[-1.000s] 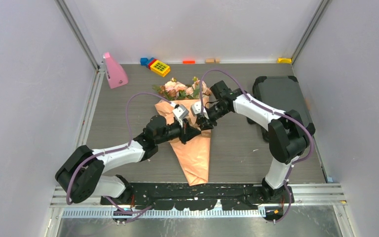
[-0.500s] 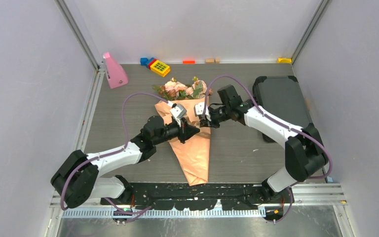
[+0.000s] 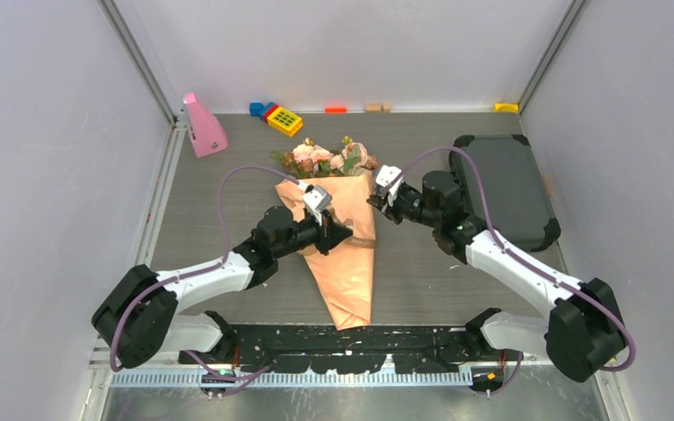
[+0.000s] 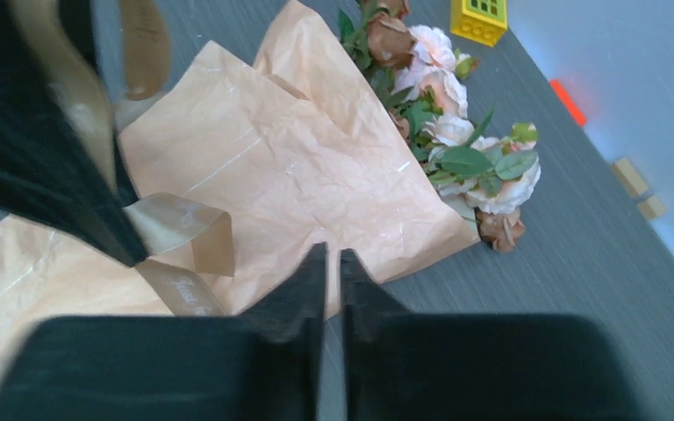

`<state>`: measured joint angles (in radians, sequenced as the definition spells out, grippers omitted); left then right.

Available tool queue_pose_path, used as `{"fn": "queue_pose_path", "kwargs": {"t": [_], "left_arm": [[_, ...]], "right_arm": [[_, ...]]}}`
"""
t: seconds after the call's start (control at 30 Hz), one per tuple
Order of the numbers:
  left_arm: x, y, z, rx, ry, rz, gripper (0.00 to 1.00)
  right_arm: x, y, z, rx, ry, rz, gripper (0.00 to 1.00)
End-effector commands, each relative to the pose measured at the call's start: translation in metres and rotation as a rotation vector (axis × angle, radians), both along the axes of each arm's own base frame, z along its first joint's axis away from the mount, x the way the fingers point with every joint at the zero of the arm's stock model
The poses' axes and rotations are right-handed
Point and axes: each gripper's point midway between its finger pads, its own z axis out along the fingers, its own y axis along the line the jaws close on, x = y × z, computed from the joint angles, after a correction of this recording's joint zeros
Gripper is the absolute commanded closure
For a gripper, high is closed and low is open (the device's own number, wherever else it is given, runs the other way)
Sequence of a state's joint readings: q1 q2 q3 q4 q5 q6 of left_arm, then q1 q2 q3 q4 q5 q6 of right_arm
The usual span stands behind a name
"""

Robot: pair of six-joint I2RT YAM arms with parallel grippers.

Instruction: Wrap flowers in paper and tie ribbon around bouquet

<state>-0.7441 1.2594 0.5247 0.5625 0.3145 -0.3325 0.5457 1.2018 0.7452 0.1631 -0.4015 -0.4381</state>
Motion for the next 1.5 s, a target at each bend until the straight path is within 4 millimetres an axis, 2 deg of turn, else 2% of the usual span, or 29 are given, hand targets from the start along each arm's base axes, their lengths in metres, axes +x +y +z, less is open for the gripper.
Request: {"fn": "queue_pose_path", "kwargs": {"t": [0.0, 0.03, 0.07, 0.17, 0.3, 0.47, 0.77, 0.93, 1.03, 1.13, 1.23, 1.37, 1.47], "left_arm": [[-0.003, -0.006, 0.011, -0.014, -0.066, -0.057, 1.0], [-0.003, -0.007, 0.013, -0.006, -0.082, -0.07, 1.0], [-0.005, -0.008, 0.014, 0.008, -0.092, -0.091, 1.0], [-0.02, -0.012, 0.011, 0.06, -0.111, -0.209, 1.0], [-0.024, -0.012, 0.011, 0.079, -0.135, -0.241, 1.0], [-0.028, -0.014, 0.01, 0.09, -0.137, -0.279, 1.0], [-0.025, -0.015, 0.009, 0.092, -0.135, -0.272, 1.0], [-0.025, -0.015, 0.007, 0.095, -0.126, -0.271, 1.0], [-0.024, -0.015, 0.007, 0.095, -0.126, -0.267, 1.0], [-0.021, -0.013, 0.007, 0.103, -0.128, -0.243, 1.0], [-0.02, -0.01, 0.007, 0.104, -0.135, -0.223, 1.0], [-0.015, -0.006, 0.006, 0.099, -0.136, -0.179, 1.0], [-0.009, -0.003, 0.002, 0.116, -0.124, -0.14, 1.0]], "right_arm": [[-0.042, 0.009, 0.001, -0.065, -0.095, 0.263, 0.58], [-0.058, 0.007, -0.008, -0.114, -0.088, 0.352, 0.5], [-0.068, 0.009, -0.007, -0.129, -0.107, 0.424, 0.46], [-0.087, 0.009, -0.005, -0.217, -0.166, 0.606, 0.39], [-0.086, 0.014, -0.004, -0.281, -0.197, 0.727, 0.38], [-0.085, 0.026, -0.003, -0.279, -0.213, 0.842, 0.38], [-0.085, 0.039, -0.019, -0.273, -0.166, 0.937, 0.38], [-0.081, 0.049, -0.021, -0.265, -0.158, 0.943, 0.4], [-0.08, 0.052, -0.023, -0.272, -0.15, 0.947, 0.48], [-0.078, 0.051, -0.024, -0.286, -0.136, 0.93, 0.8], [-0.078, 0.045, -0.023, -0.311, -0.142, 0.907, 0.99], [-0.077, 0.042, -0.011, -0.302, -0.151, 0.834, 0.99], [-0.062, 0.045, 0.001, -0.243, -0.166, 0.688, 0.99]]}}
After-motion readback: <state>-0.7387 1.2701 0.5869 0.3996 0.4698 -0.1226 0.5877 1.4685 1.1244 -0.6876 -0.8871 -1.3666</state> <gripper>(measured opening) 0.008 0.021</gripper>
